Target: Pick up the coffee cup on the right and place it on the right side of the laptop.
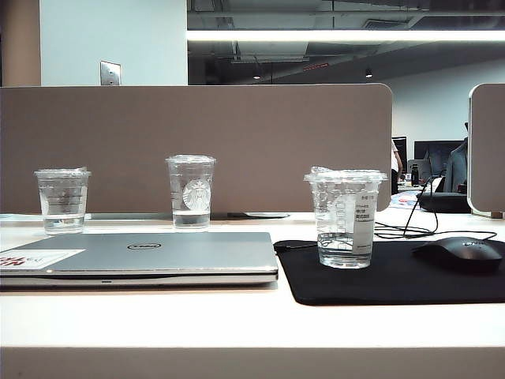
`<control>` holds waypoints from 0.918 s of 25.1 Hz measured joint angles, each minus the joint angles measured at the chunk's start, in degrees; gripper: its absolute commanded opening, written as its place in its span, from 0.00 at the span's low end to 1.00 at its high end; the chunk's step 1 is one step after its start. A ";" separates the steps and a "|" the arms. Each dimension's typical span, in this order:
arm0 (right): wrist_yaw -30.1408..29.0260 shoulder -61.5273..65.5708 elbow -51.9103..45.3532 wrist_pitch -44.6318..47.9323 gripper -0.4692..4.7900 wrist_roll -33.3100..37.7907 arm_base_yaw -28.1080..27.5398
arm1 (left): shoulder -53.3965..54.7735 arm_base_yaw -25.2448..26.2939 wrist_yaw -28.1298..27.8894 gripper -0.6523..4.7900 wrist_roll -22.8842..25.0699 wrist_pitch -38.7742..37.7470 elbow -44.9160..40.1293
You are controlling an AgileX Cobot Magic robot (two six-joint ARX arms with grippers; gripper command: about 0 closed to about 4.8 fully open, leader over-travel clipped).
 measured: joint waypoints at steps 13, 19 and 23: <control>0.00 0.00 0.00 0.00 0.09 0.00 0.00 | 0.09 -0.02 -0.37 0.11 -0.02 -0.55 -2.45; 0.00 0.00 0.00 0.00 0.09 0.00 0.00 | 0.09 -0.02 -0.33 0.11 -0.02 -0.55 -2.45; 0.00 0.00 0.00 0.00 0.09 0.00 0.00 | 0.09 -0.02 -0.33 0.11 -0.02 -0.55 -2.45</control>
